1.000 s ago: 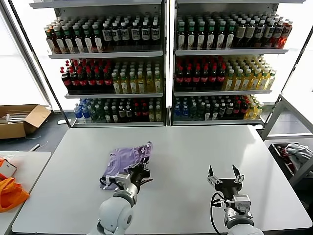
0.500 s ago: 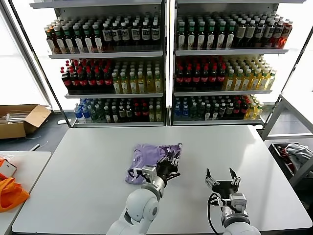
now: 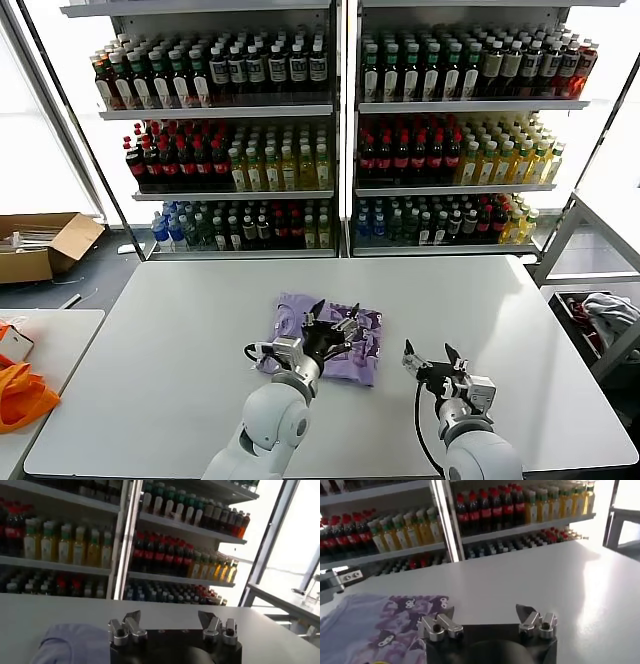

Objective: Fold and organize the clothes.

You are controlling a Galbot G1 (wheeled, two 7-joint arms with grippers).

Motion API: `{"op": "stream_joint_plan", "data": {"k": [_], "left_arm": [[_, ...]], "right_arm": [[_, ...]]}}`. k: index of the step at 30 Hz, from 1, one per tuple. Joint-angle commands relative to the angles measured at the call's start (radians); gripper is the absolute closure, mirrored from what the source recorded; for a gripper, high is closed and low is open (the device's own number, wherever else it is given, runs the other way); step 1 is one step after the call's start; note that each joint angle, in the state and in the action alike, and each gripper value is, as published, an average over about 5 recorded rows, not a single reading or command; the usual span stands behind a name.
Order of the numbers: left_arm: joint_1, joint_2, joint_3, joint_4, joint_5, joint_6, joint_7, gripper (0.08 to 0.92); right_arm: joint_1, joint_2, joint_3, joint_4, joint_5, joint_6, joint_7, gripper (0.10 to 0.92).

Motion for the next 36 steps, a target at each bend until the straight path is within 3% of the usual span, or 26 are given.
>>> {"op": "stream_joint_plan", "data": {"k": [1,5,25,28,36], "left_arm": [[0.082,0.079,-0.125,-0.057,0.194,-0.003,-0.019,0.225],[0.109,0.086,-0.162,-0.081,0.195,-0.003,-0.018,0.181],[0.128,0.085,-0.218,-0.088,0.176,0.007,-0.032,0.177],[0.129,0.091,-0.229,-0.09,0.167,0.007,-0.035,0.177],[0.136,0.088,-0.228,-0.103,0.164,0.008,-0.038,0.177]], "right_arm": [[0.229,0.022,-0.061,-0.178,0.467,-0.029,0.107,0.231],[0.259,0.049,-0.083,-0.222,0.493,-0.029,0.13,0.298],[0.244,0.009,-0.137,-0.253,0.459,-0.045,0.124,0.875],[0.264,-0.05,-0.133,-0.248,0.458,-0.048,0.112,0.917],[0.359,-0.221,-0.153,-0.302,0.433,-0.05,0.075,0.917]]}}
